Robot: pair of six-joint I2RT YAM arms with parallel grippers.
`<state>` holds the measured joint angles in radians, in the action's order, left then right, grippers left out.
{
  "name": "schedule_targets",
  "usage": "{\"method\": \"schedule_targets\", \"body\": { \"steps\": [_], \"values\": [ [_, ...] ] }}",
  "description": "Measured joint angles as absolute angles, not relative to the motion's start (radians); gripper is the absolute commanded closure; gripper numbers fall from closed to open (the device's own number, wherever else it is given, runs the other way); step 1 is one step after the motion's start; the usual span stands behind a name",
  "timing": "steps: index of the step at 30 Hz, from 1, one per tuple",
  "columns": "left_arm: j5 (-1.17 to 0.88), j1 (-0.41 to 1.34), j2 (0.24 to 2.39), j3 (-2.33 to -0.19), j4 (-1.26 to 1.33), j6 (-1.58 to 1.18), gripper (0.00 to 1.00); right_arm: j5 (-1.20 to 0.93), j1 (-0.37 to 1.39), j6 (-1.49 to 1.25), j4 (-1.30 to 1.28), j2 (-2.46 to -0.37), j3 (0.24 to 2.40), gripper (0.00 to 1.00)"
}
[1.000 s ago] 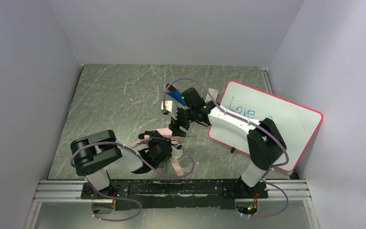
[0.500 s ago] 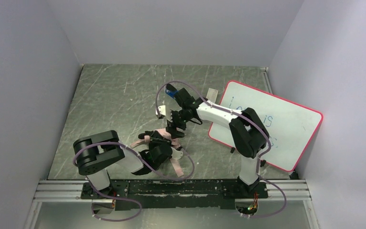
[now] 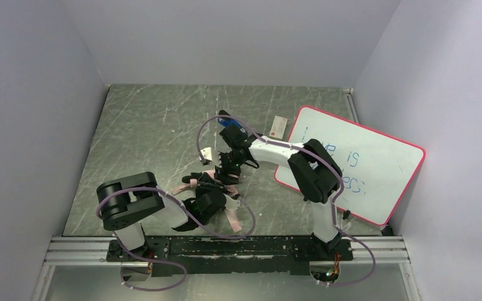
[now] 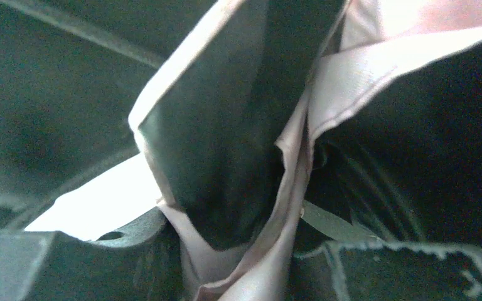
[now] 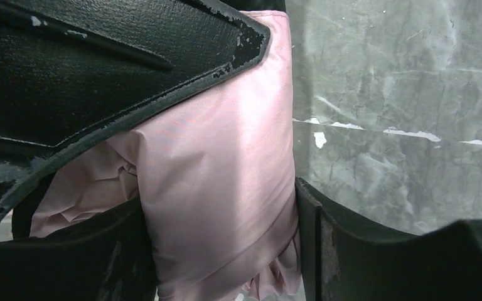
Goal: Put away the umbrella
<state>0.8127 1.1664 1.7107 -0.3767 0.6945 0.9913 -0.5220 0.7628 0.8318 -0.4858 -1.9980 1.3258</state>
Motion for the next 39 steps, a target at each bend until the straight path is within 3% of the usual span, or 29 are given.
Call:
{"method": "schedule_targets", "body": {
  "steps": [3, 5, 7, 10, 12, 16, 27, 39],
  "values": [
    [0.813, 1.166, 1.711, -0.376, 0.7, 0.992, 0.77, -0.508, 0.765, 0.834, -0.484, -1.998, 1.323, 0.69],
    [0.816, 1.166, 1.71, -0.368, 0.717, 0.992, 0.61, -0.503, 0.768, 0.843, -0.479, -1.993, 1.316, 0.78],
    [0.815, 1.164, 1.707, -0.361, 0.733, 0.995, 0.49, -0.497, 0.772, 0.849, -0.467, -1.987, 1.306, 0.84],
    [0.816, 1.163, 1.681, -0.353, 0.723, 1.006, 0.16, -0.493, 0.772, 0.839, -0.451, -1.983, 1.299, 0.88],
    [0.819, 1.168, 1.642, -0.344, 0.701, 1.011, 0.07, -0.492, 0.768, 0.82, -0.442, -1.982, 1.299, 0.9],
    [0.819, 1.169, 1.525, -0.325, 0.664, 0.995, 0.03, -0.489, 0.765, 0.785, -0.422, -1.98, 1.289, 0.92],
    [0.822, 1.145, 1.009, -0.189, 0.519, 0.941, 0.04, -0.457, 0.767, 0.741, -0.31, -1.937, 1.204, 0.94],
    [0.776, 0.757, 0.829, -0.156, 0.272, 0.792, 0.03, -0.322, 0.788, 0.731, -0.102, -1.848, 1.048, 0.95]
  ]
}}
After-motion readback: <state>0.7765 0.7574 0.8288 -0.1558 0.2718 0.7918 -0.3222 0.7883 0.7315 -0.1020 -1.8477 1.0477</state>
